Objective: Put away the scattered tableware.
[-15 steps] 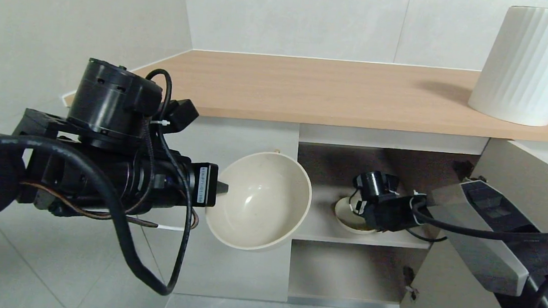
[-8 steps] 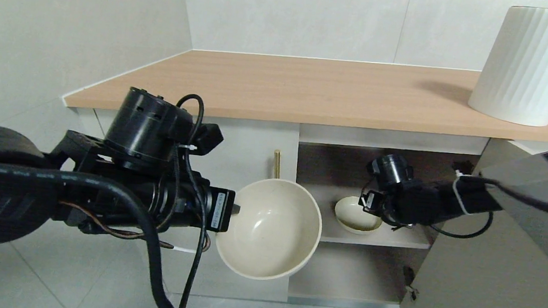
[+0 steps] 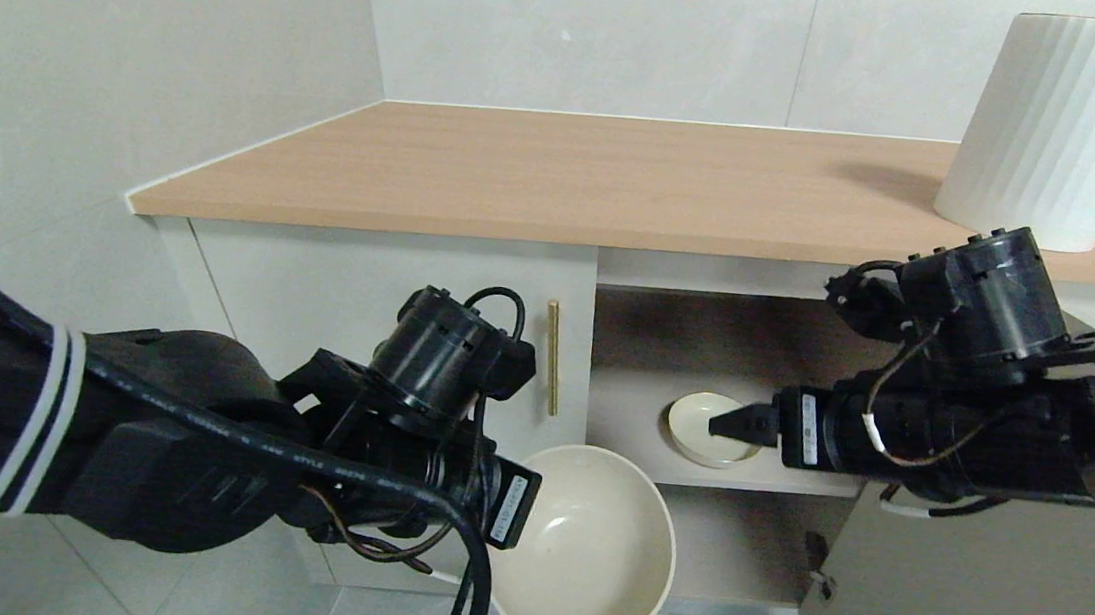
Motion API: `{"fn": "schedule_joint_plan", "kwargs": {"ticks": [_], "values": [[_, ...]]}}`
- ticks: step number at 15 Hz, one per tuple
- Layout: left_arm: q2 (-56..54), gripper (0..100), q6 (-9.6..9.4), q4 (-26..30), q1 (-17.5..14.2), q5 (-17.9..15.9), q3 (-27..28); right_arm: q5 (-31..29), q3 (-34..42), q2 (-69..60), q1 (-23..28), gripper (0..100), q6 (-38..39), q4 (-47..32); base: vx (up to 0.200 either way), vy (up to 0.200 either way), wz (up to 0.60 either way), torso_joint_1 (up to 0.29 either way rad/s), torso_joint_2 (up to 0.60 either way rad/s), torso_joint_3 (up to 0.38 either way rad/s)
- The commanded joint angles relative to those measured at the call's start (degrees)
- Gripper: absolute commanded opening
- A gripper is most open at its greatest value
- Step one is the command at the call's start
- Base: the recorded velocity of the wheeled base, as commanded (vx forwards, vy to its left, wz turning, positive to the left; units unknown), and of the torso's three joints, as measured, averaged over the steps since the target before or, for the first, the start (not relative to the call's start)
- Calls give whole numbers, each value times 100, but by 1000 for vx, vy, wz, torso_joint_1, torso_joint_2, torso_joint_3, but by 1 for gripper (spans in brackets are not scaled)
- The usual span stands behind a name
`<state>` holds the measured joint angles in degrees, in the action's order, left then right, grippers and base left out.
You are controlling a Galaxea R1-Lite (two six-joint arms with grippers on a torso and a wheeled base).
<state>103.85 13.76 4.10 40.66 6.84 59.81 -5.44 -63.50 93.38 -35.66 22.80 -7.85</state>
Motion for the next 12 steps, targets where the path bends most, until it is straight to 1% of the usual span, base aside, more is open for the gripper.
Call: {"fn": "schedule_joint_plan", "kwargs": {"ticks": [1,3,4,5,12], "values": [[241,0,12,-76,153,10,-4,52,242,-417,-495,100,-179,-182,0,0,0,0,0,0],[390,0,48,-331,285,169,-4,34,321,-109,-750,100,-205,-191,0,0,0,0,0,0],[434,0,127,-454,347,283,-4,34,321,40,-767,100,-205,-191,0,0,0,0,0,0],[452,0,162,-550,390,318,-4,25,321,198,-829,100,-188,-182,0,0,0,0,0,0],[381,0,171,-585,443,327,22,-10,294,646,-829,100,-135,-59,0,0,0,0,0,0]]}}
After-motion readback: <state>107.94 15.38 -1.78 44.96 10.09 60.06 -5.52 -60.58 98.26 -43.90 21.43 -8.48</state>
